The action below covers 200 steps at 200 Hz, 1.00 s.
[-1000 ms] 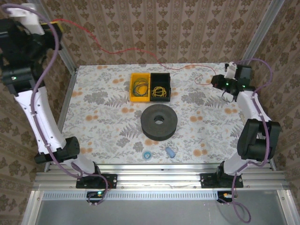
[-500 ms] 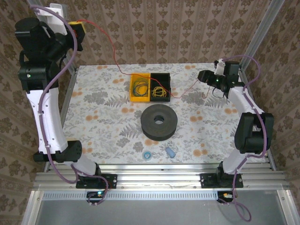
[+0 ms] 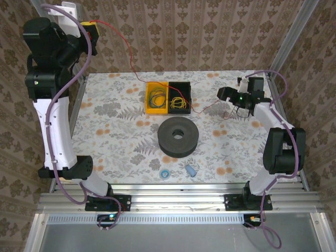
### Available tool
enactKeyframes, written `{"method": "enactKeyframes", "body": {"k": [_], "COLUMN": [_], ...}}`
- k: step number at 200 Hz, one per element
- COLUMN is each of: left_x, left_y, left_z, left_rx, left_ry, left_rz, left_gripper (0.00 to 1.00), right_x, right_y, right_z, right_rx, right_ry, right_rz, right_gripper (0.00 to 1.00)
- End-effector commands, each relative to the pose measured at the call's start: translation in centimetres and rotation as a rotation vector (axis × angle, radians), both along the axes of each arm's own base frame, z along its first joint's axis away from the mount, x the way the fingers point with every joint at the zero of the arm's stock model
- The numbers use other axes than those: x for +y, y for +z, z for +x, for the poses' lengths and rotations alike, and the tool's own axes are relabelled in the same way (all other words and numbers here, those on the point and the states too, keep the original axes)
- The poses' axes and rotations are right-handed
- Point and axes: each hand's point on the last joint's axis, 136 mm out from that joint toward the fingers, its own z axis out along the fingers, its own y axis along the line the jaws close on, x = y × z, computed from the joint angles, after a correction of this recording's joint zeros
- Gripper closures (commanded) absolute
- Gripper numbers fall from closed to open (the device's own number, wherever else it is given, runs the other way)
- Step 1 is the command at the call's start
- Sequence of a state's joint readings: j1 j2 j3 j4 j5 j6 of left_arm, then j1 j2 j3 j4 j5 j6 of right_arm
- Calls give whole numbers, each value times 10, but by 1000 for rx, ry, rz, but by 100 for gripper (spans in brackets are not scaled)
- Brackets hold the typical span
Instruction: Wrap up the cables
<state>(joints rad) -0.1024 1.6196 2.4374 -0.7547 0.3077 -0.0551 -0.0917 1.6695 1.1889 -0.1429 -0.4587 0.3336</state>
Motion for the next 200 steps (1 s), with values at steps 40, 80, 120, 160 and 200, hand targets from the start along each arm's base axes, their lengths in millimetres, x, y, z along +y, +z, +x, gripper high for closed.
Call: {"method": "enactKeyframes", "body": {"k": [40,80,120,160,200], "left_x": [-6,-9,-12,-16,-17], "left_y": [7,8,8,5,4], "left_z": [2,0,0,0,1], "left_rx": [-38,-43,-44,-37,-37], "left_ry": [3,1,-4,-10,-5], "left_rz": [23,26,32,39,50], "left_gripper": [100,100,100,100,100], "right_x": [-16,-15,-19,-6,24], "right_y": [-40,-54,-56,-53,-68], "right_z": [-11,-13,-19,-46,-84], "right_rx": [186,221,242,224,231], "right_ry": [-86,-95,-123,-152,-165], "right_rz": [-180,-195,-208,-96,41], "right_gripper": [0,0,0,0,7]}}
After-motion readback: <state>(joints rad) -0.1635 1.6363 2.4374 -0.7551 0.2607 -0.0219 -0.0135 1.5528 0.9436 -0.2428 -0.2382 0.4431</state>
